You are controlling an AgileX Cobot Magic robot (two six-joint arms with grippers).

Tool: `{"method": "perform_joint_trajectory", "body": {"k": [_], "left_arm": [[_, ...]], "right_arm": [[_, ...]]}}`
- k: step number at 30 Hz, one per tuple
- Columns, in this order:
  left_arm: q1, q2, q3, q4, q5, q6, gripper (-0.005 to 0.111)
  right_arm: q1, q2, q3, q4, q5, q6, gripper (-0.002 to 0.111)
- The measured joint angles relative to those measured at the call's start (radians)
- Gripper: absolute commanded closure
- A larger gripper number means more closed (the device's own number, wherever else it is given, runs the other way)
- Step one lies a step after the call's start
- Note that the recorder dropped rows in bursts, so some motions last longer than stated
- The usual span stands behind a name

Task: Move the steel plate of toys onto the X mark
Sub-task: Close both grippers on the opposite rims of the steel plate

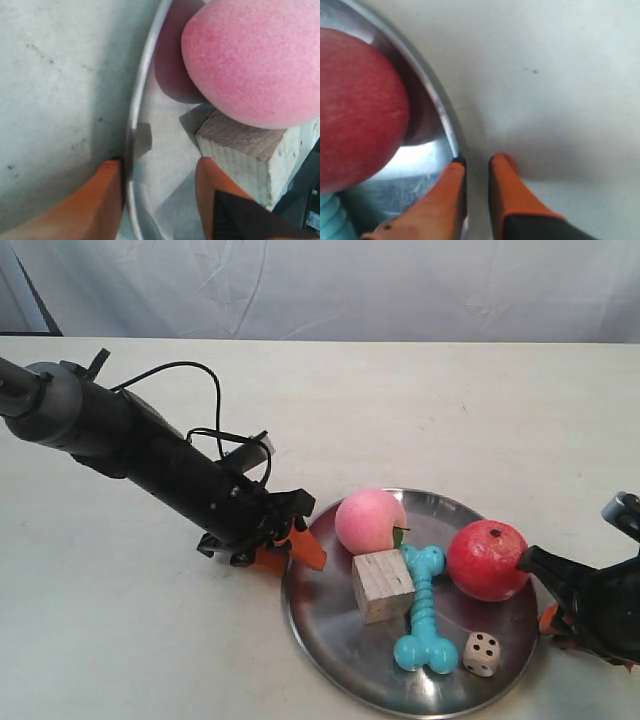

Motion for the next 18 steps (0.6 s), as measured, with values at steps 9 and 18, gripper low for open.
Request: {"method": "perform_joint_trajectory", "body": {"k": [9, 18], "left_arm": [[-0.003, 0.0, 0.0, 0.002, -0.006, 0.0, 0.076], [-0.003, 0.002, 0.002, 0.026, -0.045, 0.0, 0.107]], "right_arm": [[0.0, 0.0, 0.0, 0.217, 0.011, -0.261, 0.109], [0.0, 0.0, 0.0, 0.224, 0.018, -0.301, 0.109]]}}
